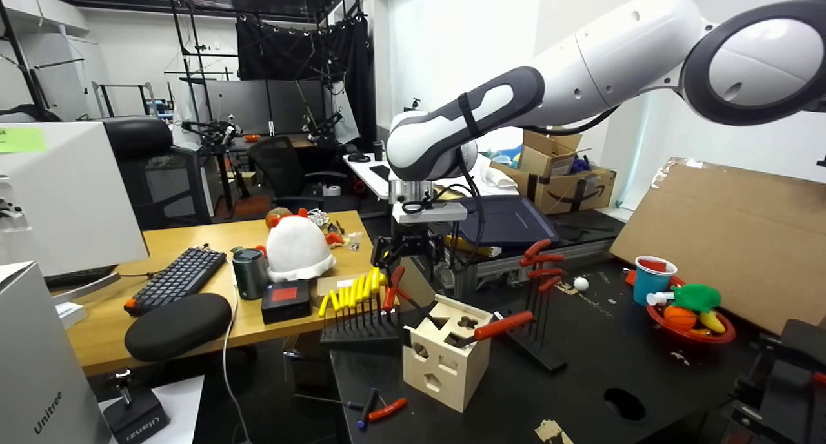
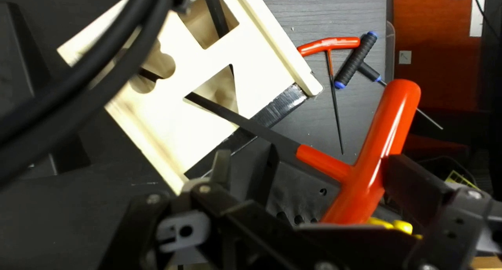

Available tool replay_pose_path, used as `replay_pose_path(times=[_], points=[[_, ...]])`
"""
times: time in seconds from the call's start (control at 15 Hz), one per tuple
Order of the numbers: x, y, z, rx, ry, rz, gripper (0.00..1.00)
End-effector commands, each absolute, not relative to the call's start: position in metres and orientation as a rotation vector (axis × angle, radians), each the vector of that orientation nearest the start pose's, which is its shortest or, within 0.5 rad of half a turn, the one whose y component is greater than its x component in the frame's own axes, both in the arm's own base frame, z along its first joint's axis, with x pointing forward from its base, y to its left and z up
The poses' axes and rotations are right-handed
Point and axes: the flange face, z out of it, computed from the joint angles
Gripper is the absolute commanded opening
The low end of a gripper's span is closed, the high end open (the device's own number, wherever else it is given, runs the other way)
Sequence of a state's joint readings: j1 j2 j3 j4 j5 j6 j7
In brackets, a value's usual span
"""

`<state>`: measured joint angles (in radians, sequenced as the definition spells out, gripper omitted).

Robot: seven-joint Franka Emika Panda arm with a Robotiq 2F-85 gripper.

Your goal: Pick up the orange object and put it on the holder.

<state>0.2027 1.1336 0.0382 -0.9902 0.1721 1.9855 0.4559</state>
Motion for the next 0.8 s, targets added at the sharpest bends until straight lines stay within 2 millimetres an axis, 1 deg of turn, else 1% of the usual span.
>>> replay_pose_path(times=[0.0,0.27,0.53,0.6,0.67,0.73], points=[[0.7491,0.1909,0.1429,-2.972,0.428,0.284,1.0],[0.7533,0.1981,0.1427,-2.974,0.413,0.252,1.0],[0.7553,0.199,0.1384,-2.993,0.42,0.237,1.0],[0.7558,0.1988,0.1373,-3.006,0.424,0.227,0.75],[0.7563,0.1986,0.1365,-3.014,0.425,0.22,0.74],[0.7568,0.1981,0.1357,-3.027,0.428,0.211,0.66]])
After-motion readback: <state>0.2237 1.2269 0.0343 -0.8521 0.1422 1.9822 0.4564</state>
